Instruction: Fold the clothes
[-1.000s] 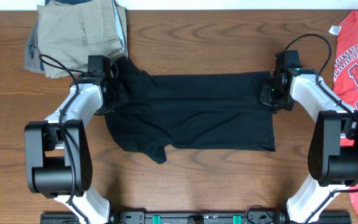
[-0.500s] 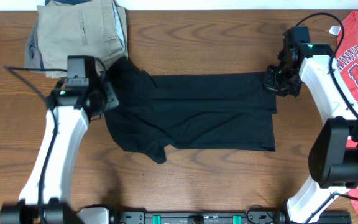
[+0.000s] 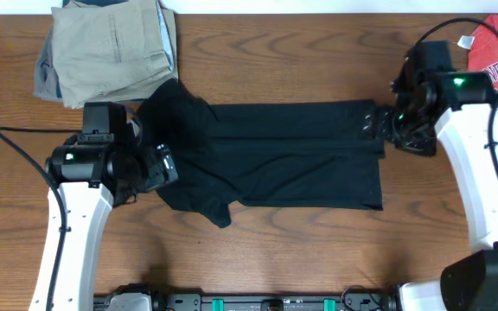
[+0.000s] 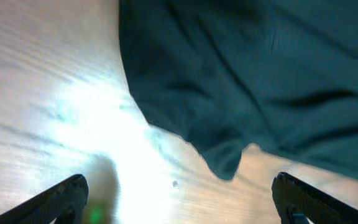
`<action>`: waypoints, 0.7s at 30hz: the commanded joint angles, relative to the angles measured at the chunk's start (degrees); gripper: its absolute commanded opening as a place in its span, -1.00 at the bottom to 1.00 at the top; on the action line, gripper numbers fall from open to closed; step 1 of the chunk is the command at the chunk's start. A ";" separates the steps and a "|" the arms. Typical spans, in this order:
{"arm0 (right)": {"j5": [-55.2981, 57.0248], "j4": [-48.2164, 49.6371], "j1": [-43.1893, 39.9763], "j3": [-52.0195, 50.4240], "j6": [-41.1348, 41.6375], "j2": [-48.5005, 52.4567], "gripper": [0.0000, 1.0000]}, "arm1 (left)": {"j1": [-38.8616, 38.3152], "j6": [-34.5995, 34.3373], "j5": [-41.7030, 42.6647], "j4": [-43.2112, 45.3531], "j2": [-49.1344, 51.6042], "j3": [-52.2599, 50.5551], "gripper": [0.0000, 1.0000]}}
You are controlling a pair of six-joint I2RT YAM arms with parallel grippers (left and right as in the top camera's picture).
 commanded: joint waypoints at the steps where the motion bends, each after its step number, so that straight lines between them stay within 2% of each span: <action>1: 1.97 2.34 1.97 -5.31 -0.52 0.61 0.98 | 0.17 -0.02 2.60 -1.27 0.44 -2.54 0.76; 3: 1.97 5.38 2.67 -8.59 0.76 0.61 0.98 | 0.04 -0.02 2.60 -1.42 0.44 -4.15 0.42; 4: 1.97 7.26 2.91 -10.34 1.55 0.61 0.99 | -0.24 -0.02 2.60 -1.42 0.44 -5.05 0.32; 10: 0.15 15.65 3.02 -17.44 5.60 0.61 0.99 | -4.00 -0.11 2.60 1.09 0.44 -11.30 0.30; 14: -0.63 17.90 3.04 -19.23 7.28 0.61 0.99 | -6.73 -2.97 2.60 4.98 0.50 -15.80 0.30; 16: -1.16 18.67 3.04 -19.89 7.30 0.61 0.98 | -7.87 -4.68 2.60 8.09 0.57 -17.97 0.19; 19: -1.44 19.56 3.10 -20.74 7.30 0.61 0.99 | -9.60 -8.13 2.62 12.83 0.57 -21.00 -0.12; 21: -1.44 19.78 3.10 -21.16 7.30 0.61 0.98 | -11.02 -9.53 2.64 15.41 0.68 -22.32 -0.23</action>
